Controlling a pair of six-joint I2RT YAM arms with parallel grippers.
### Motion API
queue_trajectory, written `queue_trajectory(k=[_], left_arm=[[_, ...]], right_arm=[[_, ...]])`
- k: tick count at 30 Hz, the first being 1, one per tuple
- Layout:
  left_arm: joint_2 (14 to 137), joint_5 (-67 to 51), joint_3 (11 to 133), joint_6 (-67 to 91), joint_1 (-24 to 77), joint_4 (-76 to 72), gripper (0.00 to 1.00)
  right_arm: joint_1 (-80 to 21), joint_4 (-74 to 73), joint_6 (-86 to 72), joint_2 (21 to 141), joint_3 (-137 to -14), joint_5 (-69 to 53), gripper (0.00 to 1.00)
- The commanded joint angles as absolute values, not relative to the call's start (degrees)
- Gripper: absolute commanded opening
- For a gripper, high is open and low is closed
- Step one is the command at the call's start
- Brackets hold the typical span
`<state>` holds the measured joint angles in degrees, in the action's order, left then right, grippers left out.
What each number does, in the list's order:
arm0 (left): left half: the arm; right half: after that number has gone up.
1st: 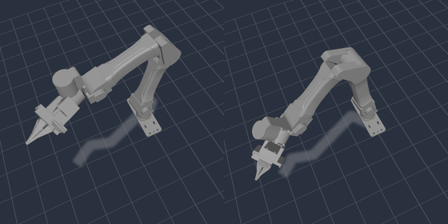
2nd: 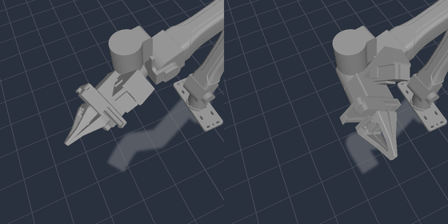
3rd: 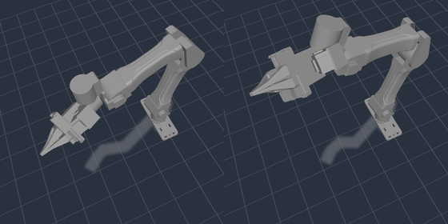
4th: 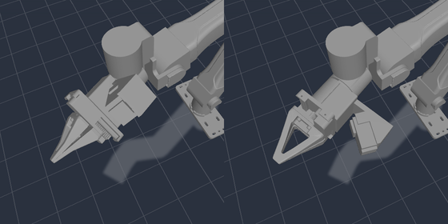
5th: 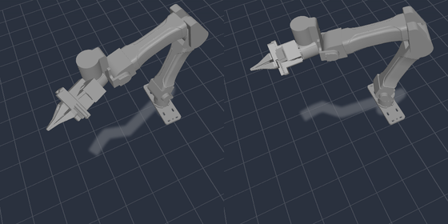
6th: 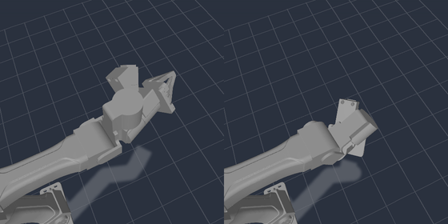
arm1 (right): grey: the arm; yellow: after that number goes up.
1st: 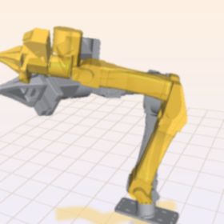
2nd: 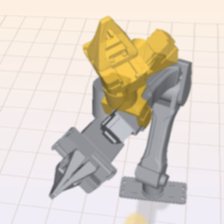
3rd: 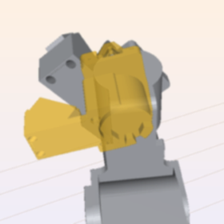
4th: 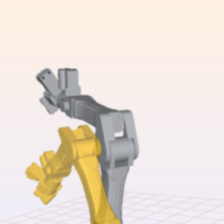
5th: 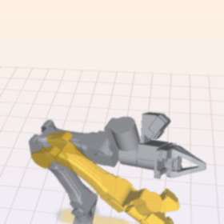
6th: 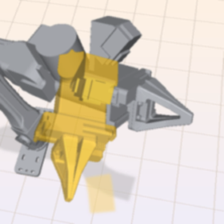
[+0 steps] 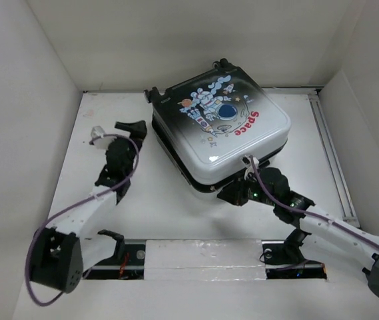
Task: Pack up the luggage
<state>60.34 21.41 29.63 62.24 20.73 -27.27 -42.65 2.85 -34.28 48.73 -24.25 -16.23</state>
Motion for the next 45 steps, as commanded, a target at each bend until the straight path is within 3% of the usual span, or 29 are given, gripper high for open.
queue_trajectory(k=[1,6,13,26,32,39,45], left_arm=[[68.62,4.16,38.21,63.02,11.27,-33.84,1.0],[86.7,-8.69,51.46,67.32,4.75,-41.47,1.0],[105.53,-17.4,68.36,72.41,4.75,-39.81,1.0],[115.31,-17.4,71.54,84.36,4.75,-53.78,1.0],[117.25,-15.12,69.08,90.18,4.22,-63.19,0.9],[118.39,-14.5,72.77,89.65,4.22,-61.79,0.8],[120.05,-15.21,73.3,90.7,4.22,-63.1,0.62]], right_arm=[[-39.56,4.93,-31.91,46.14,-25.05,-21.8,0.0],[-39.55,4.39,-31.9,45.62,-25.05,-24.08,0.0],[-41.4,4.92,-32.43,45.62,-25.05,-23.38,0.0],[-42.45,4.92,-33.05,45.62,-24.52,-22.86,0.0],[-42.98,5.45,-33.57,45.09,-23.99,-22.85,0.0],[-42.98,5.45,-34.1,45.09,-23.47,-22.85,0.0],[-42.98,5.45,-34.62,45.09,-23.47,-22.32,0.0]])
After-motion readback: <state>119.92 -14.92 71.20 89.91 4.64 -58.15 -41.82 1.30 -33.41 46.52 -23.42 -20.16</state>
